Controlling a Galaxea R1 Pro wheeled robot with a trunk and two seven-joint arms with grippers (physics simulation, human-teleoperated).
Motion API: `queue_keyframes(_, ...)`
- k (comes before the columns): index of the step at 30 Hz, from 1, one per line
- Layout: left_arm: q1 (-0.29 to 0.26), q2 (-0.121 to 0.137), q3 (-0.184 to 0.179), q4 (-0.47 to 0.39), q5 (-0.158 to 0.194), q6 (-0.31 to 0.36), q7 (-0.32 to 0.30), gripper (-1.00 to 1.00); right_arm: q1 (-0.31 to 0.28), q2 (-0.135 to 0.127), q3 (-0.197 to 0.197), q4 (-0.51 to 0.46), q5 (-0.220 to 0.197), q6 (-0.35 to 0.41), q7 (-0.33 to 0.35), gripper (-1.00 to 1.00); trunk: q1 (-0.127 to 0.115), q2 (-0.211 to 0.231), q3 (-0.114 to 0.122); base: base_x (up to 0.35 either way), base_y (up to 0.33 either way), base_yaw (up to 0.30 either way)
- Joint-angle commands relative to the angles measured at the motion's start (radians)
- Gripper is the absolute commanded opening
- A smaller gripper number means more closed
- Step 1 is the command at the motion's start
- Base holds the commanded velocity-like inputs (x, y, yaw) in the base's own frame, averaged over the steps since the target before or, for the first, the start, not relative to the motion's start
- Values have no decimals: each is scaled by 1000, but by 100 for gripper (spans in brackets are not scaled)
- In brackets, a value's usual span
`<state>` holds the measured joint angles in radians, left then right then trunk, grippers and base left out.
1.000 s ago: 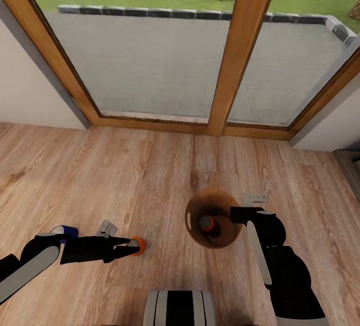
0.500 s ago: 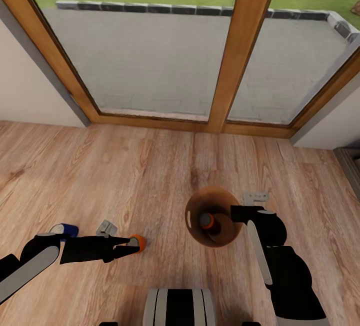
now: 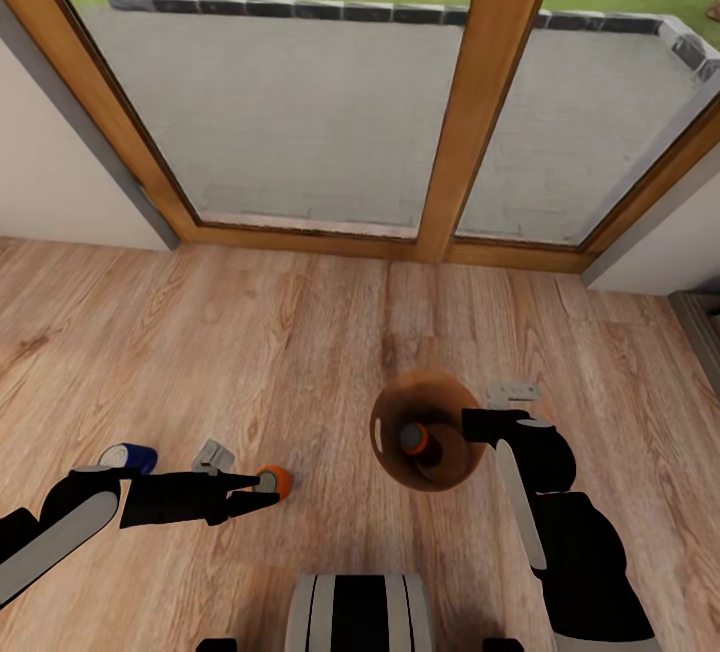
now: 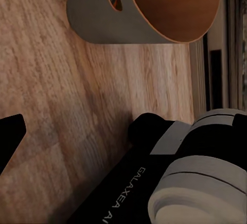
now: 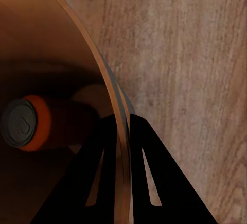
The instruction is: Put the three can of soda from the living room inside the tash can in the kitchen.
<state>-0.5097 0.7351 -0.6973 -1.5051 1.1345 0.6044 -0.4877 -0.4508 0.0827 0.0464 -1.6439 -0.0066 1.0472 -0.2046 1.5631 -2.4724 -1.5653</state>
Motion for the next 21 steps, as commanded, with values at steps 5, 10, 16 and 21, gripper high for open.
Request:
queue_keyframes(5,0,-2,-1,0,1,0,0,100,0,0,0,70,-4,-13,5,-100,22,0,-1,0,0,0)
queue_keyframes(10,7,10,-11,-11,11,12,-11,100,0,2,-3,2,5,0,1,-100,0,40,-1,0,0,0)
queue_keyframes(16,8,16,-3,-8,32,39,-21,100,0,0,-3,-18,0,0,1,-100,0,40,-1,0,0,0)
queue_keyframes(21,8,15,-1,19,59,39,-19,100,0,-1,-2,-18,-2,0,1,-100,0,40,-1,0,0,0)
